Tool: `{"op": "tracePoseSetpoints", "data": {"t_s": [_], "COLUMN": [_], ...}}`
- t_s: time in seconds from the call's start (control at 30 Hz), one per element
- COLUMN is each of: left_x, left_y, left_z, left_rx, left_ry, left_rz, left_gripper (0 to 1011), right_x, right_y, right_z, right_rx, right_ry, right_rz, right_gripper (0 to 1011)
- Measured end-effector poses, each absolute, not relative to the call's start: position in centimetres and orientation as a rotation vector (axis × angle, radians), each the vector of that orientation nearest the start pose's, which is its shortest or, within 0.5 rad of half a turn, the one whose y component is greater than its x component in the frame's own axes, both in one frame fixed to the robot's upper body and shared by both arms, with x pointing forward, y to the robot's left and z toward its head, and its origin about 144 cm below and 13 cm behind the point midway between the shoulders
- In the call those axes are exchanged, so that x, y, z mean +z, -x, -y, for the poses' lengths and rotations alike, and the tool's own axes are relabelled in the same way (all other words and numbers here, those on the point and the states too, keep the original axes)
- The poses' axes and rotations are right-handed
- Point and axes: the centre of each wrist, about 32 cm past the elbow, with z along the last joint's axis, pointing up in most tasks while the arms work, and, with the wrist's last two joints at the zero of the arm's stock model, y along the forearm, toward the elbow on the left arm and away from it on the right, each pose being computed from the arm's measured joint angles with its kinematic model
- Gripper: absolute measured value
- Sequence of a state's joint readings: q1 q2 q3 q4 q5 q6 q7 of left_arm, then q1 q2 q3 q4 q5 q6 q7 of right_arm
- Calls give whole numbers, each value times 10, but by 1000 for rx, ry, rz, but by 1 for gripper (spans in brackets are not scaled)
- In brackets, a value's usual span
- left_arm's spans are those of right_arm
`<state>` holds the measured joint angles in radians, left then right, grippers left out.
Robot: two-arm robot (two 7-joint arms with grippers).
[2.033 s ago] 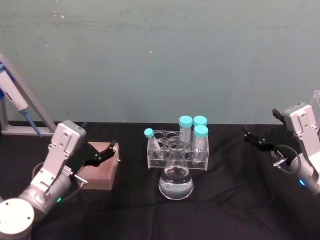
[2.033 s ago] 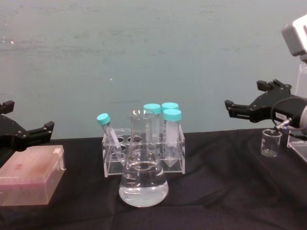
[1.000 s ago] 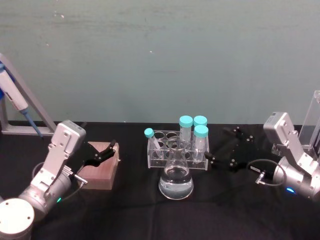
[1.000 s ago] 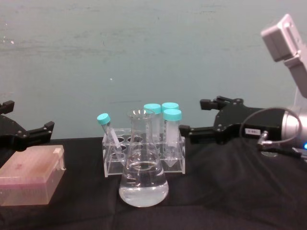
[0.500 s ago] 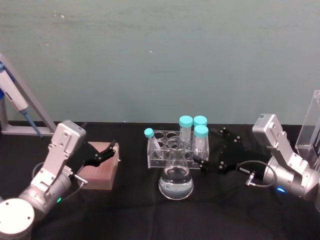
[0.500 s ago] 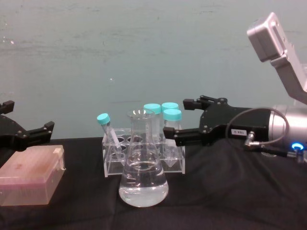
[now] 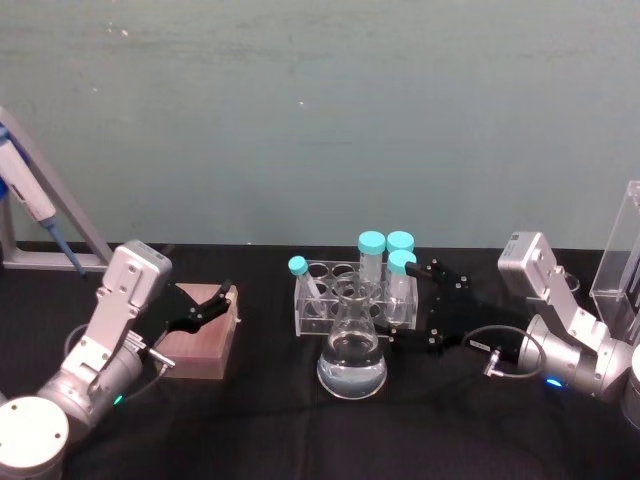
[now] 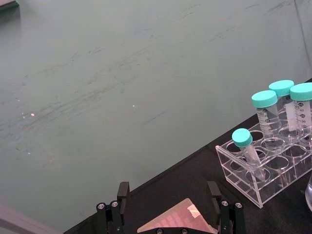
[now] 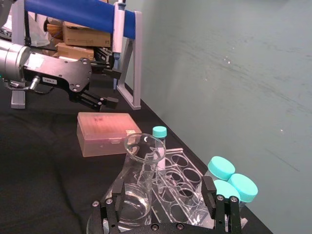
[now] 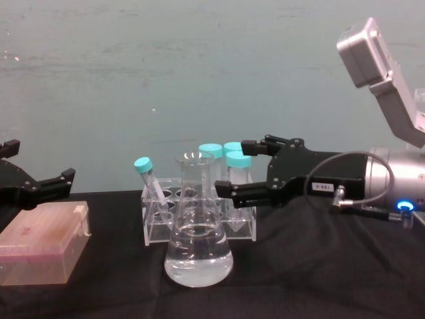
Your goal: Place the experimental apparatus aside using one hand.
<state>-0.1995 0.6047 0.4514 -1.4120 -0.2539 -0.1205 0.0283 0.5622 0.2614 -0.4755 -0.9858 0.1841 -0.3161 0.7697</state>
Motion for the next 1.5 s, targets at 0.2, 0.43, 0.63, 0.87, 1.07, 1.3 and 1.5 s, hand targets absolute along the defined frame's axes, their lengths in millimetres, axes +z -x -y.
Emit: {"op": "tracePoseSetpoints", "data": {"t_s": [0.2, 0.43, 0.63, 0.87, 1.07, 1.3, 1.5], "left_x": [1140, 1140, 1140, 1140, 1140, 1140, 1140], "left_y": [-489, -489, -489, -489, -489, -489, -489], "left_z": [-310, -310, -310, -310, -310, -310, -310], "left_rx": [1248, 1248, 1248, 1248, 1248, 1248, 1248], "left_ry": [-304, -304, -304, -304, -305, -304, -304], "left_rz": [285, 285, 285, 285, 285, 285, 285], "left_gripper": [1000, 1000, 1000, 1000, 1000, 1000, 1000], "right_x": [1156, 1155, 1155, 1154, 1153, 1153, 1154], "right_y": [-598, -604, -605, -606, -610, -615, -623], "right_z": [226, 223, 221, 219, 216, 213, 210], "right_rx": [-484, -466, -451, -437, -422, -403, -376], "right_ry": [136, 114, 101, 95, 95, 87, 79], "right_rz": [269, 237, 223, 205, 181, 165, 162], "right_gripper": [1002, 1000, 1000, 1000, 1000, 1000, 1000]}}
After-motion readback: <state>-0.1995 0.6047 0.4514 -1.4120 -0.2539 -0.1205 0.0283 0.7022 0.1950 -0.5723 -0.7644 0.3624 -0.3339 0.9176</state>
